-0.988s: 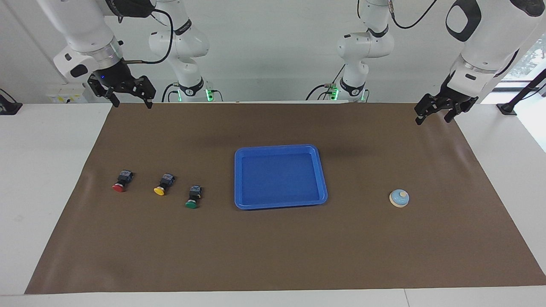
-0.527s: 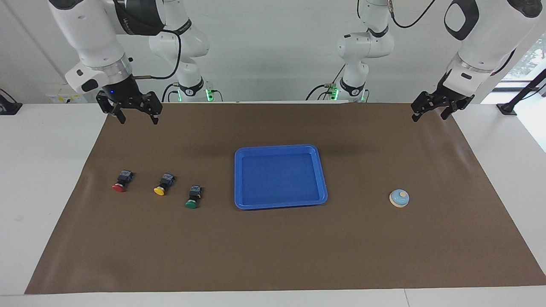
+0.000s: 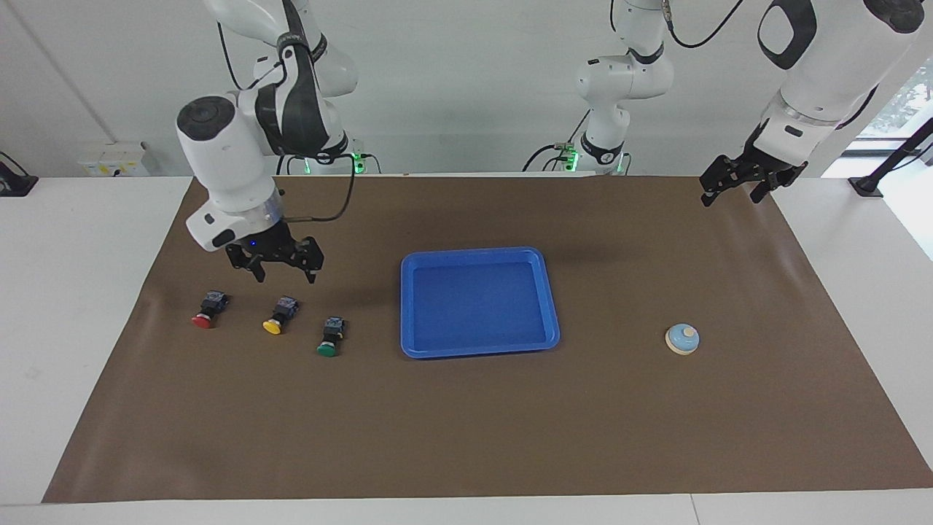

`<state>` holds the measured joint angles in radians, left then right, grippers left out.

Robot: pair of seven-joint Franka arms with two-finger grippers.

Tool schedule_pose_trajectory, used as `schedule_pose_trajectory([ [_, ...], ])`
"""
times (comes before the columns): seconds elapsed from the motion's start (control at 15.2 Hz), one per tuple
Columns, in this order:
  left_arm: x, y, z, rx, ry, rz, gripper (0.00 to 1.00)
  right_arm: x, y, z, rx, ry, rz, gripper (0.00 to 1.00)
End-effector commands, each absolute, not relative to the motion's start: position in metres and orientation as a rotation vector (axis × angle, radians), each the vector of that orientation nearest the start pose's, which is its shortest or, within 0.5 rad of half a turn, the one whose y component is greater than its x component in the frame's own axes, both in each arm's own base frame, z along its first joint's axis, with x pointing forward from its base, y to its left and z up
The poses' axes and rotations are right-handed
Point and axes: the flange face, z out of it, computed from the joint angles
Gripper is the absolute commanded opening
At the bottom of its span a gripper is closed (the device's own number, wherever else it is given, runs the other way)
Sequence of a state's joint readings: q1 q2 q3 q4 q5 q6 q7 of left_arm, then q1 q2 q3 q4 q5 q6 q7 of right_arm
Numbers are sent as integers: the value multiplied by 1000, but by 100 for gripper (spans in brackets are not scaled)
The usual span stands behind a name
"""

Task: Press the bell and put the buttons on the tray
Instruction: 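Reach the right gripper to the green-top button and grasp it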

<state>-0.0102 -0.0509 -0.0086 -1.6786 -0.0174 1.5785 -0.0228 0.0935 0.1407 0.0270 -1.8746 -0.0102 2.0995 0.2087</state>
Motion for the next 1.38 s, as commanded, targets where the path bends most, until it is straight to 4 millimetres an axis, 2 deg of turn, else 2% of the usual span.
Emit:
schedule_pose_trajectory([
  [0.0,535,-13,611,-3154,-5,59,100,602,88,404,-3102,158,-205,100],
  [0.2,534,-4,610,-3154,-37,68,100,608,90,370,-3103,157,-198,100],
  [0.53,534,-5,610,-3154,-34,68,100,620,92,324,-3096,157,-218,100],
  [0.72,534,-4,610,-3154,-37,68,100,620,100,315,-3098,142,-211,100],
  [1.32,534,-4,610,-3154,-37,68,100,610,98,288,-3113,136,-137,96],
])
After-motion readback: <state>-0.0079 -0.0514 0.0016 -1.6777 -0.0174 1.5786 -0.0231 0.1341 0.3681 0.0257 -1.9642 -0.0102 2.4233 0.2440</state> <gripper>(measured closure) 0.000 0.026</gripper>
